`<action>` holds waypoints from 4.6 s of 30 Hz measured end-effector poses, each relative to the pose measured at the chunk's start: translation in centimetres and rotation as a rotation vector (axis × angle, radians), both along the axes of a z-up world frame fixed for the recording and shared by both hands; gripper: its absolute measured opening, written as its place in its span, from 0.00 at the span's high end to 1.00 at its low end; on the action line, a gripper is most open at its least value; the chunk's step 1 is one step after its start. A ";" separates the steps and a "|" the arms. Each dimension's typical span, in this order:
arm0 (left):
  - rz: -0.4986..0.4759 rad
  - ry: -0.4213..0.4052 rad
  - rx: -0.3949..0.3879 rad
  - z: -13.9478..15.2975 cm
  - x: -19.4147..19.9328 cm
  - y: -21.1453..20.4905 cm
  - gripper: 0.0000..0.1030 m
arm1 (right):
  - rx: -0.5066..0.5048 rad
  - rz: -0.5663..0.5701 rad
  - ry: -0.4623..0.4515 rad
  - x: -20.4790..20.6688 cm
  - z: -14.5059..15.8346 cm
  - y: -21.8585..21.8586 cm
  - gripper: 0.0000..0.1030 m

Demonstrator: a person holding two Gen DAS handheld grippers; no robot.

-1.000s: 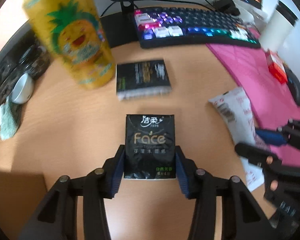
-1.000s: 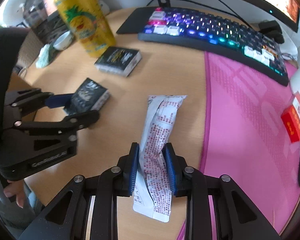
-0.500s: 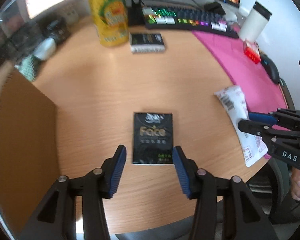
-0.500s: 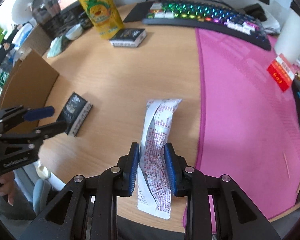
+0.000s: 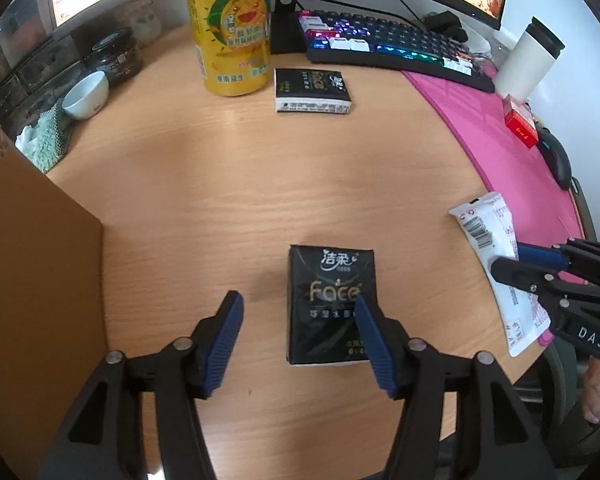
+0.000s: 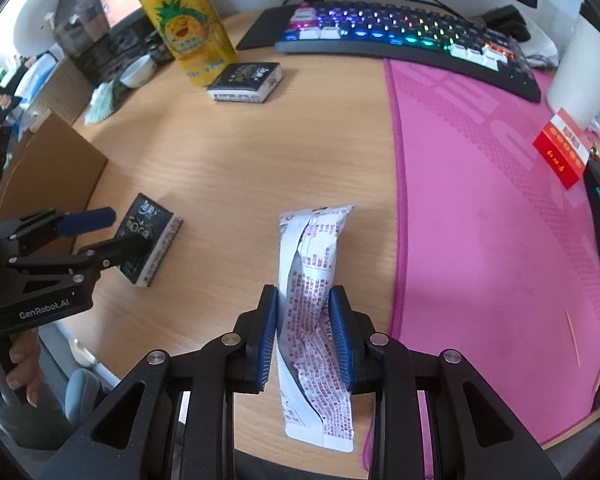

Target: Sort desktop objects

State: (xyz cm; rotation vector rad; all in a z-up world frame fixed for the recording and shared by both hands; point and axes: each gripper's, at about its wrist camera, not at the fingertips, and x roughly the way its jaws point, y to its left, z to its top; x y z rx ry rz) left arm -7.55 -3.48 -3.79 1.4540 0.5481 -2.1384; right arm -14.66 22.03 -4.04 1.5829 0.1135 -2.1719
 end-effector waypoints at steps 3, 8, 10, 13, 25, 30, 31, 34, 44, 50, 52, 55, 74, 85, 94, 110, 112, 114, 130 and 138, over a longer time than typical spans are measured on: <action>-0.018 -0.012 -0.022 0.2 -0.6 0.7 0.37 | -0.005 0.001 -0.007 0.0 -0.3 -0.1 0.73; -0.003 -0.003 -0.022 1.0 -0.9 0.1 0.37 | -0.022 -0.002 0.001 0.1 0.2 0.5 0.73; 0.000 -0.001 -0.018 1.3 -1.0 0.0 0.37 | -0.023 -0.012 0.004 0.0 0.4 0.8 0.73; -0.012 -0.014 -0.031 1.1 -1.1 0.3 0.37 | -0.021 -0.012 0.002 -0.2 0.2 1.0 0.73; -0.050 -0.058 -0.004 -1.2 -2.5 0.7 0.50 | -0.006 -0.015 -0.011 -1.2 -0.9 1.0 0.72; -0.071 -0.041 0.004 -0.5 -2.3 0.8 0.49 | 0.007 -0.011 -0.005 -1.4 -1.0 0.6 0.72; -0.068 -0.030 0.012 -0.3 -2.1 0.7 0.49 | 0.007 -0.012 -0.005 -1.4 -1.0 0.6 0.72; -0.064 -0.007 0.025 0.4 -1.6 0.5 0.39 | 0.007 -0.014 -0.004 -1.3 -1.0 0.5 0.72; -0.078 -0.017 -0.034 0.0 -2.0 0.5 0.37 | 0.006 -0.015 0.000 -1.3 -1.1 0.5 0.72; -0.123 -0.038 -0.025 -1.2 -3.8 2.2 0.71 | 0.020 -0.012 0.003 -1.2 -1.1 0.2 0.72; -0.122 -0.032 -0.025 -0.9 -3.8 2.2 0.79 | 0.021 -0.008 0.002 -1.4 -1.0 0.3 0.72; -0.124 -0.018 -0.029 -0.3 -3.2 2.3 0.79 | 0.007 -0.010 0.013 -1.6 -0.8 0.3 0.71; -0.100 0.011 -0.052 0.3 -2.5 1.2 0.76 | 0.074 0.041 0.066 -2.8 -1.0 -2.0 0.74; -0.081 0.109 -0.061 5.3 0.8 0.8 0.80 | -0.056 0.192 0.103 -1.3 4.6 -5.6 0.75; 0.194 0.249 -0.286 14.5 11.6 -1.9 0.80 | -0.183 0.542 0.197 2.4 12.7 -18.3 0.75; 0.494 0.165 -0.276 12.2 23.4 -6.0 0.80 | -0.193 0.774 0.125 7.8 11.6 -34.3 0.72; 0.504 0.154 -0.265 11.7 24.0 -5.8 0.76 | -0.188 0.763 0.123 7.8 11.2 -34.7 0.72; 0.519 0.128 -0.284 11.7 24.2 -5.3 0.61 | -0.188 0.758 0.120 7.8 11.0 -34.8 0.72; 0.483 0.188 -0.377 15.2 21.4 -2.7 0.34 | -0.204 0.644 0.149 4.9 11.9 -27.4 0.70; 0.237 0.252 -0.380 16.4 10.7 0.2 0.20 | -0.100 0.452 0.135 -1.1 8.4 -18.5 0.70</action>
